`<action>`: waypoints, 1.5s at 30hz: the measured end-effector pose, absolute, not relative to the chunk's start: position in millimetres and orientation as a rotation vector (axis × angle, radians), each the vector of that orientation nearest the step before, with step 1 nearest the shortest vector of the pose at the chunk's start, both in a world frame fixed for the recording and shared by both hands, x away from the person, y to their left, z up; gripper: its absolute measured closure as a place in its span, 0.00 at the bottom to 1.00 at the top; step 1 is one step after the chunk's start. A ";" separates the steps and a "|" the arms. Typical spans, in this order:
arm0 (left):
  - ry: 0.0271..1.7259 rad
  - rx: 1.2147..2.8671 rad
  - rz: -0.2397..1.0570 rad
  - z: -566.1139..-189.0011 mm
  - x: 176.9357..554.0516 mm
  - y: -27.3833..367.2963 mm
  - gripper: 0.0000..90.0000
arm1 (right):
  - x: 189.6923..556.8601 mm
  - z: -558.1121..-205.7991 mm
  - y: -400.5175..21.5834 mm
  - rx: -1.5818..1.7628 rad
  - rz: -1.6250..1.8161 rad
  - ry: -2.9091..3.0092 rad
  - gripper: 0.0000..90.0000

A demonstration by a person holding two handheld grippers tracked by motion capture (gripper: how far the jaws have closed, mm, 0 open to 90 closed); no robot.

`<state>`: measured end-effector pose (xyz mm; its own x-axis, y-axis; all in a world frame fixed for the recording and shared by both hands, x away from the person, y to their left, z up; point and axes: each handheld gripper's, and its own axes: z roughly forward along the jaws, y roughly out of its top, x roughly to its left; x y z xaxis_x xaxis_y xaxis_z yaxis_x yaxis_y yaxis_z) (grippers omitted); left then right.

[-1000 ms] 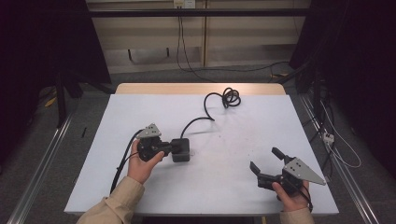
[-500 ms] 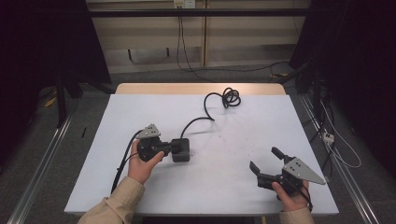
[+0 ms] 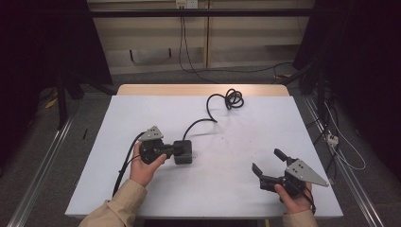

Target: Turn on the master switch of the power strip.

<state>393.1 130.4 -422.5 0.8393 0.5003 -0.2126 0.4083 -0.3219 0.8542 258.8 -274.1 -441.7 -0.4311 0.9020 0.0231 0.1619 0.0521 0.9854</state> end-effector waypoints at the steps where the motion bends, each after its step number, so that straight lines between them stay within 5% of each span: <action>1: 0.674 1.956 0.108 -422.7 393.3 130.3 1.00 | 258.9 -441.7 -273.9 1.079 1.434 1.677 0.06; 45: 0.680 1.955 0.107 -425.7 393.7 129.3 1.00 | 258.7 -440.5 -272.0 1.064 1.434 1.681 0.06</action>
<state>393.7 129.3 -425.7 0.8366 0.5036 -0.2155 0.4132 -0.3218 0.8519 258.7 -272.0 -440.5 -0.4381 0.8988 0.0135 0.1547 0.0606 0.9861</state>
